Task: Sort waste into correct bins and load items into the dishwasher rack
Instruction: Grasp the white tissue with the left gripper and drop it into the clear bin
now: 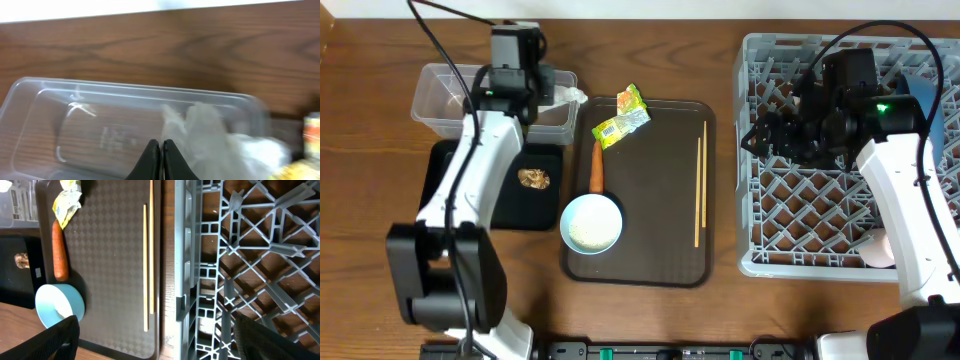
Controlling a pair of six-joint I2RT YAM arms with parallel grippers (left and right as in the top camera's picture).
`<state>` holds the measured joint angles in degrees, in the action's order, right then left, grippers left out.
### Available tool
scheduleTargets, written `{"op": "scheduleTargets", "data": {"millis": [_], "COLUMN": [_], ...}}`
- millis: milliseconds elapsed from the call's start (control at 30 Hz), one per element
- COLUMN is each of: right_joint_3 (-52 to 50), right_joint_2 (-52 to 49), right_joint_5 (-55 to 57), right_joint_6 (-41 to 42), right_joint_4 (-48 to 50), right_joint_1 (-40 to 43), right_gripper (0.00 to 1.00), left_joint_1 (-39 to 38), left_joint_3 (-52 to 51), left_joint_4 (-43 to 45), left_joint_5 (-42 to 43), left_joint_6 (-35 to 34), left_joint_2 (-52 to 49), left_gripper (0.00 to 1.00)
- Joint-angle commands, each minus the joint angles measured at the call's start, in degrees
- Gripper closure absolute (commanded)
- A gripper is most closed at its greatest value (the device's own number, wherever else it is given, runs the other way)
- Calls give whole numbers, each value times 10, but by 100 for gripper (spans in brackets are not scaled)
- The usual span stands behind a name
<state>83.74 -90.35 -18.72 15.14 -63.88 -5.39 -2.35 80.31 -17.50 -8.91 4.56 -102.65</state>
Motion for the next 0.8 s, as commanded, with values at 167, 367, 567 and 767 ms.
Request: {"op": "scheduleTargets", "data": {"millis": [167, 367, 567, 767], "right_joint_3": [4, 4, 4, 4], "right_joint_2": [4, 4, 4, 4], "right_joint_5": [-8, -8, -8, -8], "right_joint_6": [7, 7, 7, 7], "right_joint_4": [0, -1, -2, -3], "right_joint_1": [-3, -3, -3, -3], "right_gripper": [9, 9, 8, 7], "left_joint_1": [39, 31, -29, -123], "left_joint_3": [-2, 4, 6, -7], "left_joint_4": [24, 77, -2, -49], "left_joint_5": [-8, -83, 97, 212], "left_joint_6": [0, 51, 50, 62], "left_joint_2": [-42, -20, 39, -3], "left_gripper": [86, 30, 31, 31]}}
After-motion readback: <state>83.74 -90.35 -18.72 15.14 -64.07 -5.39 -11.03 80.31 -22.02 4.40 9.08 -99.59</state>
